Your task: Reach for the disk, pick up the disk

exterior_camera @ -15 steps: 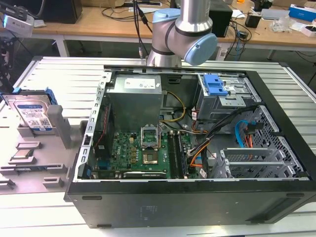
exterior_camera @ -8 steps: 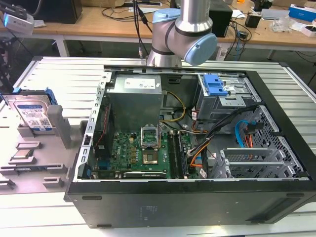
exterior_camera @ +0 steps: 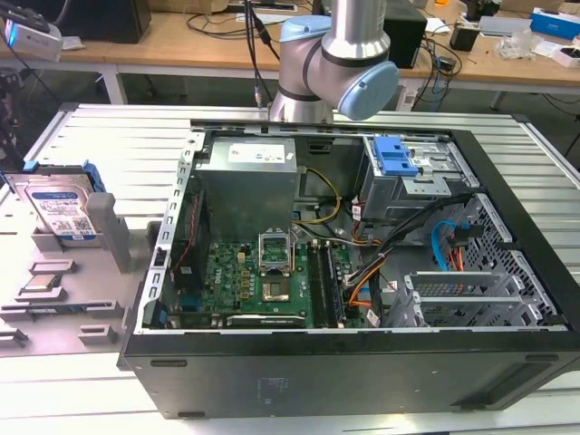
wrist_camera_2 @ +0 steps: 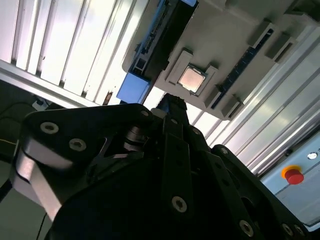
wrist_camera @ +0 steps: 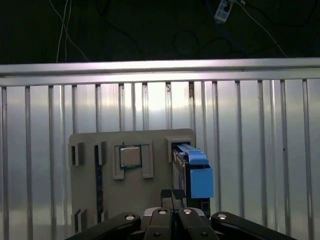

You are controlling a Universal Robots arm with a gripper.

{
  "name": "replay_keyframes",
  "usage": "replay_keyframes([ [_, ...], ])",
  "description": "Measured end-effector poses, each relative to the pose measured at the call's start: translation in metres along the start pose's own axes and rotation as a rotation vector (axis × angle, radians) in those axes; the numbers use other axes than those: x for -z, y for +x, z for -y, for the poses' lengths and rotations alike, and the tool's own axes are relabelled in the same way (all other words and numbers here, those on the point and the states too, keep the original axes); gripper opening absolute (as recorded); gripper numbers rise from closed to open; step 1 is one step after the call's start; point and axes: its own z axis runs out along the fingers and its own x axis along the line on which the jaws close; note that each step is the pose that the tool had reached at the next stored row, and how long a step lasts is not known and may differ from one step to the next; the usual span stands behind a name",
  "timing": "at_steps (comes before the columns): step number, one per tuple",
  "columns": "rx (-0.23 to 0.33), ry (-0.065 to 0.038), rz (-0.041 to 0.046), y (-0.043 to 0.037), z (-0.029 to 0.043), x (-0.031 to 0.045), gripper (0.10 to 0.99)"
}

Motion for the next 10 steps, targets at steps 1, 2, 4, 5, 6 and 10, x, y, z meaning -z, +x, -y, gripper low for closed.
replay_keyframes([
  [1,0.006,0.0,-0.0002,0.0,0.0,0.0,0.106],
  [2,0.015,0.0,-0.0006,0.0,0.0,0.0,0.106],
  [4,0.036,0.0,-0.0014,0.0,0.0,0.0,0.106],
  [5,0.041,0.0,-0.0015,0.0,0.0,0.0,0.106],
  [6,0.058,0.0,-0.0022,0.0,0.0,0.0,0.106],
  [10,0.089,0.0,-0.0034,0.0,0.0,0.0,0.106],
])
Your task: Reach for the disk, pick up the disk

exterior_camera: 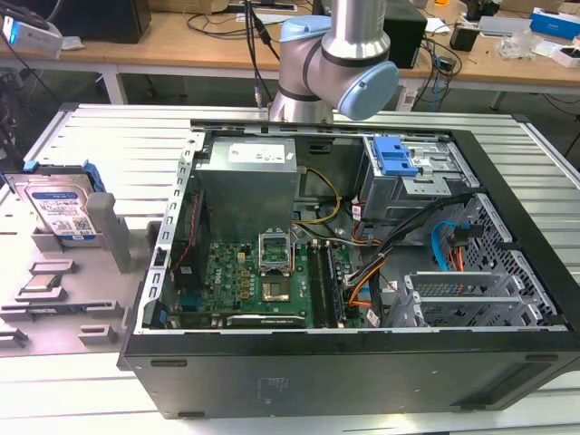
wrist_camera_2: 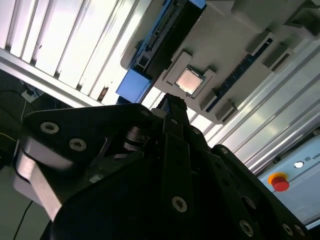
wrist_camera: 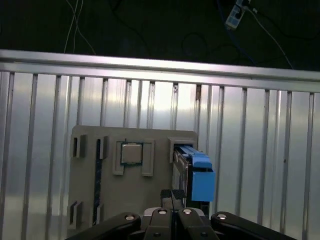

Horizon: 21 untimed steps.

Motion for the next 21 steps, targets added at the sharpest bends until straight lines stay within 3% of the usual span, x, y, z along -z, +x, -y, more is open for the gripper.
replay_keyframes([
  [15,0.023,0.0,-0.0009,-0.0002,0.0,0.0,0.114],
  [18,0.023,0.0,-0.0009,-0.0003,0.0,0.0,0.42],
  [19,0.023,0.0,-0.0009,-0.0003,0.0,0.0,0.478],
  [21,0.023,0.0,-0.0009,-0.0003,0.0,0.0,0.478],
])
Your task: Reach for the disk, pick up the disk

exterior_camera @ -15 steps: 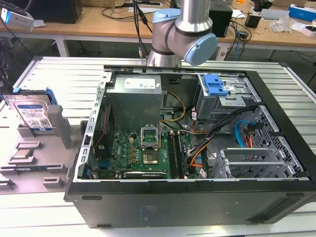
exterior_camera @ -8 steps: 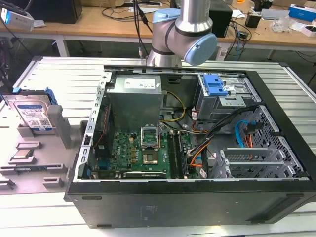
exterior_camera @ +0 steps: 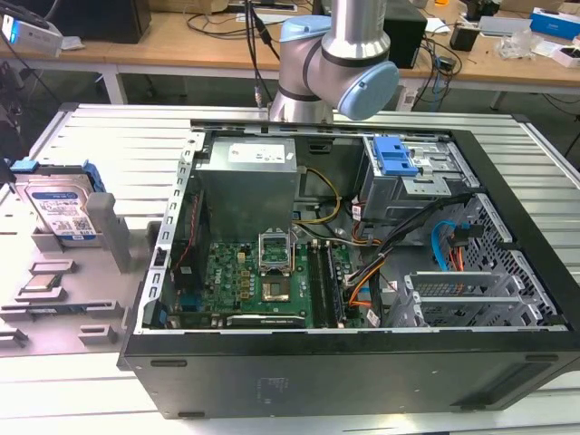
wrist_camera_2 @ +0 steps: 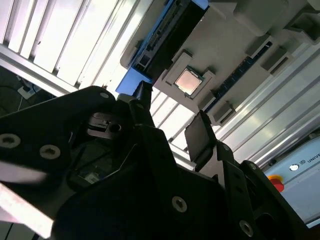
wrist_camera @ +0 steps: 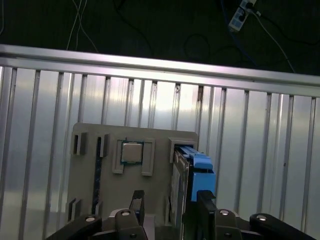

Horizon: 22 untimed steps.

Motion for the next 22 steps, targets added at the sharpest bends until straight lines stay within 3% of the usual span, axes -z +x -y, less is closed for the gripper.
replay_keyframes([
  [1,0.0,0.0,0.0,0.0,0.0,0.0,0.545],
  [3,0.0,0.0,0.0,-0.0022,0.0002,0.0,0.545],
  [4,0.0,0.0,0.0,-0.0094,0.001,0.0,0.545],
  [9,0.0,0.0,0.0,-0.0265,0.0026,0.0001,0.545],
  [16,0.0,0.0,0.0,-0.0464,0.0045,0.0002,0.545],
  [22,0.0,0.0,0.0,-0.0479,0.0045,-0.0043,0.545],
])
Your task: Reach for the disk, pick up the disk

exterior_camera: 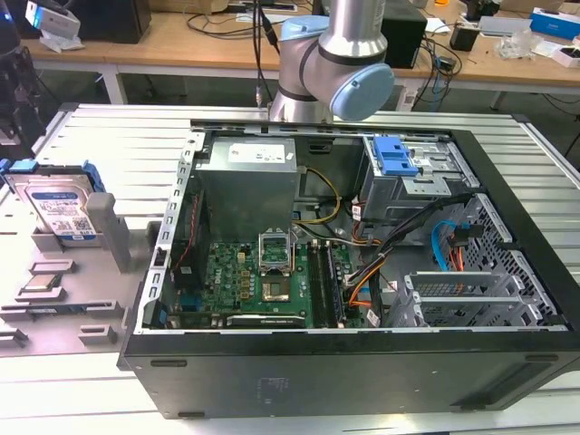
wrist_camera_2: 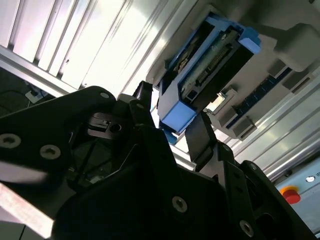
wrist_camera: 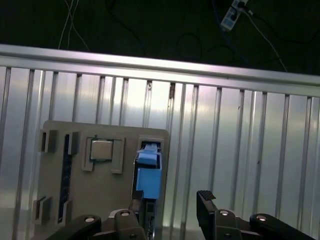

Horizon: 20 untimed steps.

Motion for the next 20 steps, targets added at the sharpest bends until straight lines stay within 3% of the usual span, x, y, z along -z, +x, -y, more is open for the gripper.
replay_keyframes([
  [2,0.0,0.0,0.0,0.0012,-0.0011,-0.0022,0.545],
  [6,0.0,0.0,-0.0007,0.0126,-0.005,-0.0092,0.545],
  [8,0.0,0.0,-0.0008,0.0181,-0.0055,-0.0163,0.545],
  [13,0.0,0.0,-0.0008,0.0187,-0.005,-0.03,0.545],
  [20,0.0,0.0,-0.0008,0.0187,-0.0047,-0.0368,0.545],
])
